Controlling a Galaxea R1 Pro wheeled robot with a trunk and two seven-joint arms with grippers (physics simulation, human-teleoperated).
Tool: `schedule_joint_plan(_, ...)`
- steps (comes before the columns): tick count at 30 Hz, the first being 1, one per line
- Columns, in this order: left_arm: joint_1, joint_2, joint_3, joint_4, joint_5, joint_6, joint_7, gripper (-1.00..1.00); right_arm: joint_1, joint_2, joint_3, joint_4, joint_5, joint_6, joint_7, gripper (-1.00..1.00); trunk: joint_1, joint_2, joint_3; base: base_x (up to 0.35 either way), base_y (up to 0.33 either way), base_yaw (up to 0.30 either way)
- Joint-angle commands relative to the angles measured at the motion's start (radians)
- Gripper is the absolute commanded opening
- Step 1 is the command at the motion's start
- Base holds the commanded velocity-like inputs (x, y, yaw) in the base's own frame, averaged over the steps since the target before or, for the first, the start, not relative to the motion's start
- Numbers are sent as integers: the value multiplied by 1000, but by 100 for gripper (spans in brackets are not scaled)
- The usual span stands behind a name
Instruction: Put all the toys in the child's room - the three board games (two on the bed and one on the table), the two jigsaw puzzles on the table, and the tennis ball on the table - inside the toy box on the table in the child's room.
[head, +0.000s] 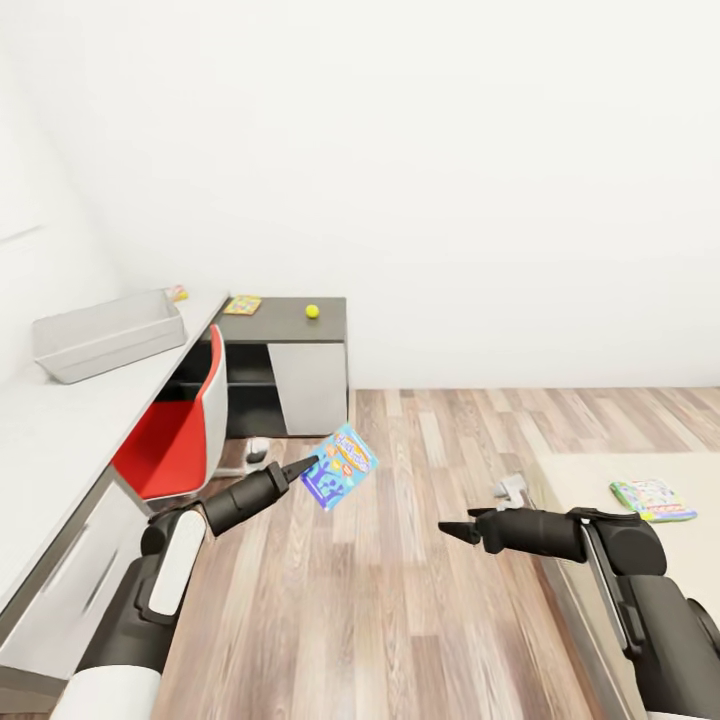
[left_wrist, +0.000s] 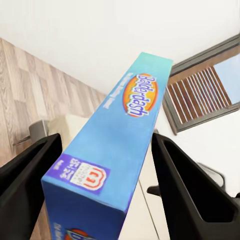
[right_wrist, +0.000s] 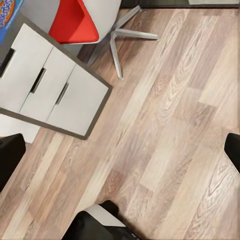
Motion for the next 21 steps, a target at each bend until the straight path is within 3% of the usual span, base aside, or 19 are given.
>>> schedule_joint_plan(1, -1, -1, 2, -6, 3, 7, -3, -100, -1, 1, -2, -1, 10, 5, 11, 100, 1, -2, -2, 336, 0, 0)
schedule_joint_plan(13, 4, -22, -3, -83, 18, 40, 2, -100, -1, 3, -4, 0, 17, 5, 11, 100, 1, -2, -7, 337, 0, 0)
schedule_joint_plan(21, 5, -26, -2, -90, 23, 44, 3, -100, 0, 6, -4, 0, 17, 4, 10, 100, 1, -2, -10, 336, 0, 0)
